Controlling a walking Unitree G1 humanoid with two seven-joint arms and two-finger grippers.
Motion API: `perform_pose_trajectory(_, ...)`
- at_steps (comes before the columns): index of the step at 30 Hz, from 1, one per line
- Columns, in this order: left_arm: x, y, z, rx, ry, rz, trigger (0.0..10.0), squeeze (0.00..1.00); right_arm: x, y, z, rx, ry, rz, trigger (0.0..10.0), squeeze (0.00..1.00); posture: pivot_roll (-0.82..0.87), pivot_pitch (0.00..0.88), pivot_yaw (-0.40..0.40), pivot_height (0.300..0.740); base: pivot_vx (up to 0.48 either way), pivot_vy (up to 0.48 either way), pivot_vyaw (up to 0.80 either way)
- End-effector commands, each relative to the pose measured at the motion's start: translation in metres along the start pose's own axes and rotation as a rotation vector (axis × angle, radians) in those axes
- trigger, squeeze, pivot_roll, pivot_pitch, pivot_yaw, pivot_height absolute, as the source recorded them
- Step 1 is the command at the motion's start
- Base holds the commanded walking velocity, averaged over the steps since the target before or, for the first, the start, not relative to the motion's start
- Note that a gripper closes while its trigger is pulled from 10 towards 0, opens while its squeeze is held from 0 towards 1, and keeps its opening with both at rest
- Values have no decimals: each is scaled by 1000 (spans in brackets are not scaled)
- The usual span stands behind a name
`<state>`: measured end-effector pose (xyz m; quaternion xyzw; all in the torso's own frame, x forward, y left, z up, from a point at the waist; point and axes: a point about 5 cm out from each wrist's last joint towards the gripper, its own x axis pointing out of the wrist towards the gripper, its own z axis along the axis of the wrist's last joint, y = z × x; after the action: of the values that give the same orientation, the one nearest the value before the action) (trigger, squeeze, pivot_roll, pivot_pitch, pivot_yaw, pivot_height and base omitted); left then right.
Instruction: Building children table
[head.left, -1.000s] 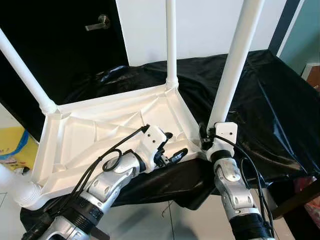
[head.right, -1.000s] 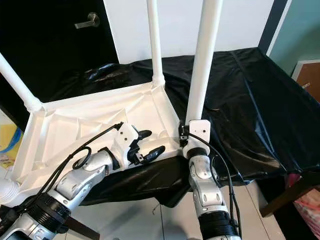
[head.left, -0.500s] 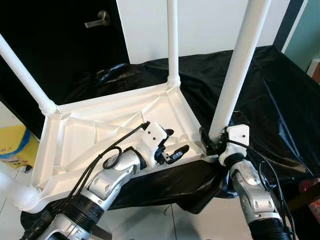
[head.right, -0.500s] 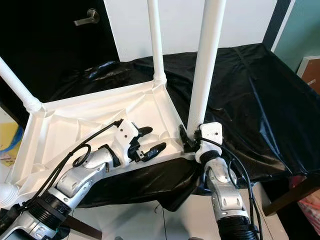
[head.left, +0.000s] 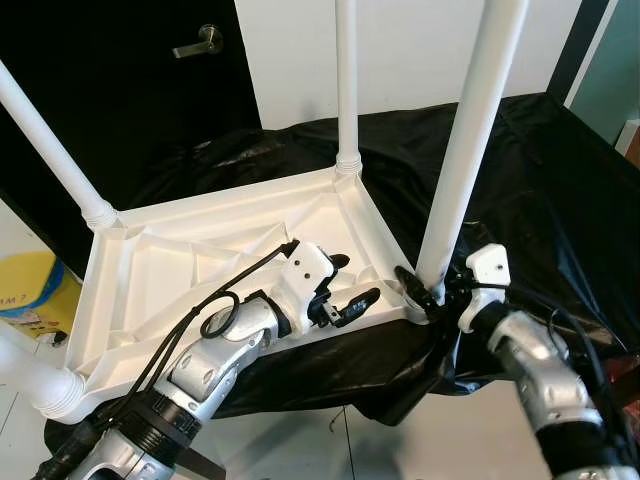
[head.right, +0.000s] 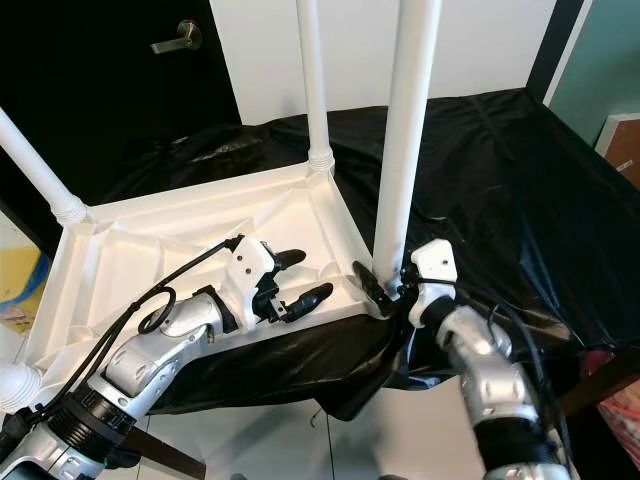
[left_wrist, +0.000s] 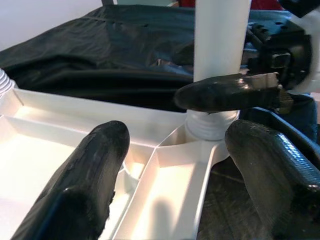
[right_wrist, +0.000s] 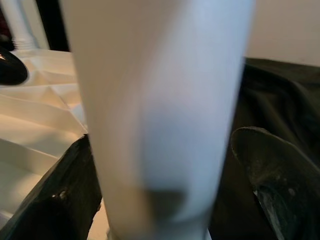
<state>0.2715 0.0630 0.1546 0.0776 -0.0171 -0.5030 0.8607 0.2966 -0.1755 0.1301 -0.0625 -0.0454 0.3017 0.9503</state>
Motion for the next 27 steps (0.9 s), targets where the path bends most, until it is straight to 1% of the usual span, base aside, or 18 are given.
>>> perform_pose_trajectory(1, -3, -13, 0, -5, 12, -229, 10000, 0, 3, 0, -5, 3, 29, 71, 10000, 0, -122, 0, 83, 740, 0, 0, 0)
perform_pose_trajectory(6, -2, -17, 1, -3, 13, -245, 10000, 0, 5, -1, -4, -13, 45, 115, 10000, 0, -122, 0, 84, 740, 0, 0, 0)
perform_pose_trajectory(7, -1, -18, 1, -3, 13, -253, 10000, 0, 6, -2, -4, -16, 54, 134, 8667, 0, -122, 0, 86, 740, 0, 0, 0)
perform_pose_trajectory(9, -1, -18, 1, -3, 13, -253, 10000, 0, 6, -2, -4, -16, 54, 134, 8667, 0, -122, 0, 86, 740, 0, 0, 0)
perform_pose_trajectory(10, -1, -20, 1, -5, 12, -261, 10000, 0, 7, -3, -4, -22, 57, 142, 4863, 0, -122, 0, 88, 740, 0, 0, 0)
perform_pose_trajectory(11, 0, -22, 1, -7, 12, -270, 10000, 0, 7, -4, -4, -31, 61, 149, 2706, 0, -122, 0, 88, 740, 0, 0, 0)
perform_pose_trajectory(12, 0, -24, 1, -8, 13, -277, 10000, 0, 7, -6, -4, -36, 64, 151, 1333, 0, -124, 1, 90, 740, 0, 0, 0)
perform_pose_trajectory(13, 0, -24, 1, -8, 13, -277, 10000, 0, 7, -6, -4, -36, 64, 151, 1333, 0, -124, 1, 90, 740, 0, 0, 0)
perform_pose_trajectory(14, 1, -25, 1, -8, 15, -282, 10000, 0, 7, -8, -4, -43, 68, 149, 0, 0, -124, 1, 89, 740, 0, 0, 0)
perform_pose_trajectory(20, 0, -26, 1, -10, 20, -286, 10000, 0, 4, -11, -6, -34, 79, 157, 0, 0, -128, 8, 87, 740, 0, 0, 0)
perform_pose_trajectory(21, 0, -26, 0, -11, 21, -286, 10000, 0, 3, -11, -8, -23, 84, 152, 1373, 0, -132, 12, 85, 740, 0, 0, 0)
perform_pose_trajectory(22, 0, -26, 0, -11, 21, -286, 10000, 0, 3, -11, -8, -23, 84, 152, 1373, 0, -132, 12, 85, 740, 0, 0, 0)
perform_pose_trajectory(23, 1, -27, 0, -11, 22, -285, 10000, 0, 2, -12, -9, -14, 86, 135, 10000, 0, -133, 12, 84, 740, 0, 0, 0)
perform_pose_trajectory(27, 1, -27, -1, -13, 24, -282, 10000, 0, 1, -12, -10, 13, 72, 81, 10000, 0, -134, 14, 80, 740, 0, 0, 0)
